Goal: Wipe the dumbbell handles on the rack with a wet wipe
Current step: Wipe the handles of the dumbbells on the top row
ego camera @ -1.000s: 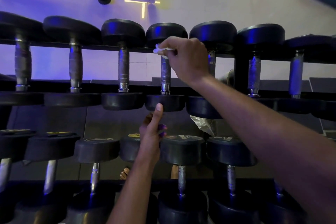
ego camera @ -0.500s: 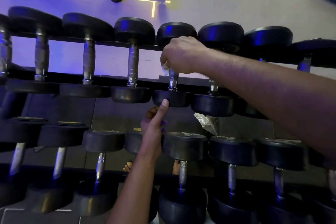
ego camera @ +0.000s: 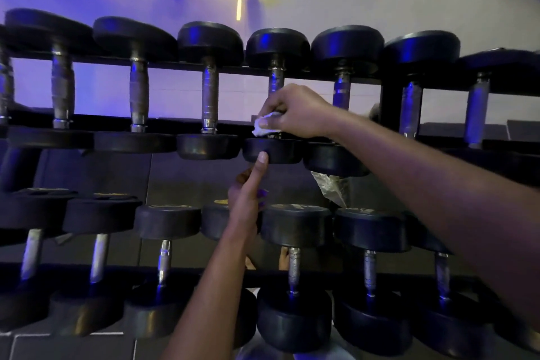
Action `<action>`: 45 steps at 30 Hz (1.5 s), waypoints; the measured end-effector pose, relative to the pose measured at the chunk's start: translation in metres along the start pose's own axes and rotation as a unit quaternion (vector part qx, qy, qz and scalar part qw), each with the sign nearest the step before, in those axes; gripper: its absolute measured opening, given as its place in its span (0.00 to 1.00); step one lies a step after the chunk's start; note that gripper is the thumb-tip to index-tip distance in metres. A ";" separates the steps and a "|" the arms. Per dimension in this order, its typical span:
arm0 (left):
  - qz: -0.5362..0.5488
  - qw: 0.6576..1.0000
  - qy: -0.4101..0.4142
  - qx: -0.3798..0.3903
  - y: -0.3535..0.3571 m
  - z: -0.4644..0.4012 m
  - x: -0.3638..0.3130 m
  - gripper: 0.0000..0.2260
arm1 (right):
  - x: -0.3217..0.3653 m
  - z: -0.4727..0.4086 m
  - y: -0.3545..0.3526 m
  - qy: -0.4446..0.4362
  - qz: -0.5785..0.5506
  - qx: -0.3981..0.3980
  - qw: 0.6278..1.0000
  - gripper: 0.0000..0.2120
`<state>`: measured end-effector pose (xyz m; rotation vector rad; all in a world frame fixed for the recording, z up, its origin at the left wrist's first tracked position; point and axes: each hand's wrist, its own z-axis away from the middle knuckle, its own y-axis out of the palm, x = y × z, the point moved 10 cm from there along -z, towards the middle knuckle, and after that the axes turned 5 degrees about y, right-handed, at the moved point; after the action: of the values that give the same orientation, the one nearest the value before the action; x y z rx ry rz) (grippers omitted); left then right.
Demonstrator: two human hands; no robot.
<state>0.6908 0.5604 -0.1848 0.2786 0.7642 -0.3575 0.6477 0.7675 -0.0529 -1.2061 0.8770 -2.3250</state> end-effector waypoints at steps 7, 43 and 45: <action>-0.044 0.997 0.007 0.060 0.019 0.022 -0.012 0.26 | -0.060 0.074 -0.030 0.083 -0.372 -0.073 0.922 0.11; -0.059 0.995 0.066 -0.050 0.113 0.053 0.006 0.47 | -0.066 0.065 -0.053 -0.155 0.362 -0.122 0.911 0.08; -0.059 0.995 0.065 -0.048 0.112 0.051 0.004 0.49 | -0.055 0.052 -0.042 -0.143 0.428 -0.086 0.888 0.12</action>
<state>0.7717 0.6421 -0.1391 0.1687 0.9253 -0.4153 0.7200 0.8112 -0.0343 -0.9119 1.2055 -1.3489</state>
